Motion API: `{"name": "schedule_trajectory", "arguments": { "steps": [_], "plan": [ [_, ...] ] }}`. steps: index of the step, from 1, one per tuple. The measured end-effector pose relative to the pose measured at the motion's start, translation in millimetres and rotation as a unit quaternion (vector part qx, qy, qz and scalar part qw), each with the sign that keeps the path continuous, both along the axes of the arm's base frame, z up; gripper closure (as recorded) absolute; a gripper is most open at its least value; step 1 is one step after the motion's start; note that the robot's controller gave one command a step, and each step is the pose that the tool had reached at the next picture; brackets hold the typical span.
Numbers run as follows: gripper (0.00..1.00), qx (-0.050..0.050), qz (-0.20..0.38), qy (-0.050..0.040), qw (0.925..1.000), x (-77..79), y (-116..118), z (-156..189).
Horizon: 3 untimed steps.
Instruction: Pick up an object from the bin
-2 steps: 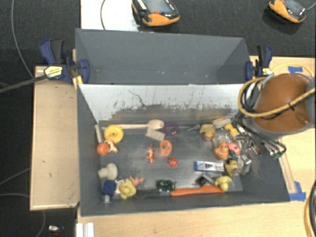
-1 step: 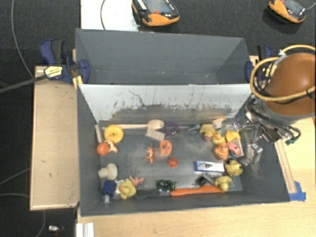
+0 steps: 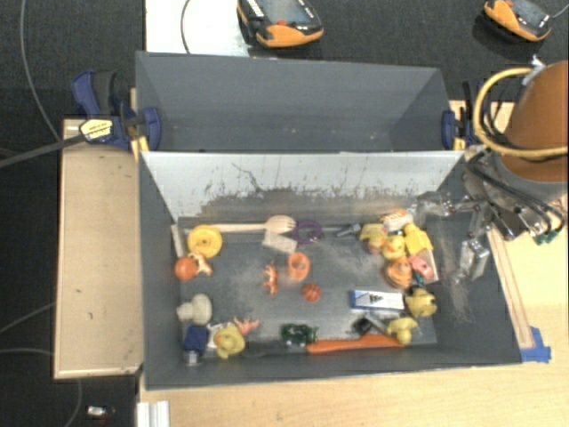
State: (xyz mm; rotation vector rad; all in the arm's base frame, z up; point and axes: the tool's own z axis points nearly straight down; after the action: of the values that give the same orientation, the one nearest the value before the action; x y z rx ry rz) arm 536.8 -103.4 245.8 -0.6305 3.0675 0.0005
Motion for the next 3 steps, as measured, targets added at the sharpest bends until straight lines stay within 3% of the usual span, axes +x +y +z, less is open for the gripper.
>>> {"name": "schedule_trajectory", "arguments": {
  "steps": [1,2,3],
  "plan": [
    [0.0,-0.003,0.046,-0.0056,0.9989,5.2,-13,-37],
    [0.0,-0.001,-0.024,-0.0064,0.9997,27.6,-2,-73],
    [0.0,-0.002,0.051,-0.0054,0.9987,26.9,3,-133]
  ]
}}
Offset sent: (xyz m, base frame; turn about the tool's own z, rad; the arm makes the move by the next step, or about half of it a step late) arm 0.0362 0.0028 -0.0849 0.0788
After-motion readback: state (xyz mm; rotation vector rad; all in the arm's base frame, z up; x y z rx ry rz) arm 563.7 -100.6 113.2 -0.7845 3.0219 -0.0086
